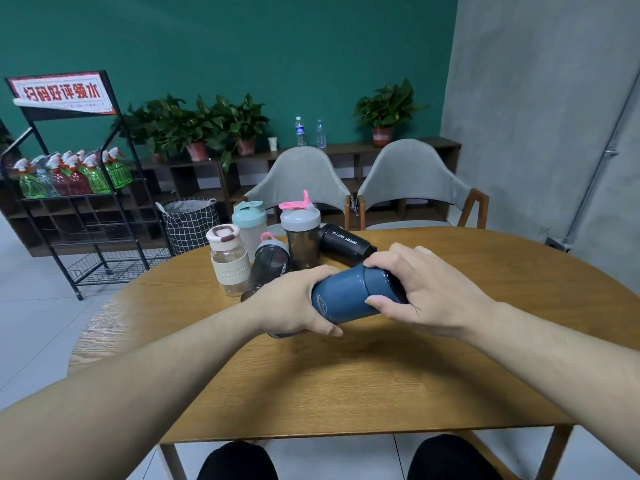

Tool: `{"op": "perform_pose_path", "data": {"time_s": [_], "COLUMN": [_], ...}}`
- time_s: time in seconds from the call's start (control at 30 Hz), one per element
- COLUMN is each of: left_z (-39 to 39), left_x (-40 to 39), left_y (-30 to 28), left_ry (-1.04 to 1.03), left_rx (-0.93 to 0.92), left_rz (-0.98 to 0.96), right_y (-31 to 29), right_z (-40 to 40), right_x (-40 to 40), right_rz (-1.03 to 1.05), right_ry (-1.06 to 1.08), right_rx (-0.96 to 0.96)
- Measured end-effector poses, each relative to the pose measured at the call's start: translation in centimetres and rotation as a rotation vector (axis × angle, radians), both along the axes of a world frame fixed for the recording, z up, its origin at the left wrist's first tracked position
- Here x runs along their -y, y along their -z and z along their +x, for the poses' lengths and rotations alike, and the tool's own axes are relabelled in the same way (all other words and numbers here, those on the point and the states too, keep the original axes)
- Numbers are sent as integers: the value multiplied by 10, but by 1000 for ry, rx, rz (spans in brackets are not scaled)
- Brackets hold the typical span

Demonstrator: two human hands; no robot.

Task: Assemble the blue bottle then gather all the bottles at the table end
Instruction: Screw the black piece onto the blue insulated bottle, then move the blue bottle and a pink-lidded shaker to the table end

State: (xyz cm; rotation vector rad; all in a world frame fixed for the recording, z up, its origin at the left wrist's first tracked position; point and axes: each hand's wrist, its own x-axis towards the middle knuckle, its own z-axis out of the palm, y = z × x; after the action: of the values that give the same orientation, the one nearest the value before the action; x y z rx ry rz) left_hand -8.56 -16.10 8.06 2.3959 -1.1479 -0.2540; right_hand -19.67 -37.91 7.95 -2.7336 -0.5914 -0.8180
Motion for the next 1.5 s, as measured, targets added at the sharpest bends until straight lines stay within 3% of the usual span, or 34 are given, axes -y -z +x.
{"op": "perform_pose_path", "data": {"time_s": [0.17, 0.33, 0.5, 0.63, 0.7, 0.83, 1.0, 1.2, 1.27, 1.4, 1.5], "left_z": [-16, -23, -31, -38, -45, -56, -68, -37, -21, 24, 66], "left_x": [11, 23, 31, 38, 42, 57, 75, 70, 68, 75, 86], "left_y": [4, 6, 8, 4, 0, -2, 1, 2, 2, 11, 18], "left_ry": [-152, -228, -236, -285, -303, -315, -302, 1, -95, -403, -660], "left_rx": [351, 466, 367, 248, 146, -31, -118, -513, -471, -324, -252], "left_rz": [-11, -37, -71, -131, -190, -321, -401, -342, -355, -777, -891], "right_y": [6, 1, -1, 1, 4, 12, 10, 13, 15, 23, 29], "right_z": [-6, -9, -14, -15, -15, -16, -12, 0, 7, 24, 37], "right_x": [-1, 1, 1, 0, 1, -8, -19, -3, 4, 22, 35], "right_rz": [212, 279, 383, 924, 1047, 1077, 1191, 1155, 1150, 1109, 1081], "right_ry": [156, 221, 271, 224, 200, 203, 217, 303, 321, 378, 413], "right_rx": [-55, -100, -133, -156, -249, -402, -275, -243, -242, -223, -230]}}
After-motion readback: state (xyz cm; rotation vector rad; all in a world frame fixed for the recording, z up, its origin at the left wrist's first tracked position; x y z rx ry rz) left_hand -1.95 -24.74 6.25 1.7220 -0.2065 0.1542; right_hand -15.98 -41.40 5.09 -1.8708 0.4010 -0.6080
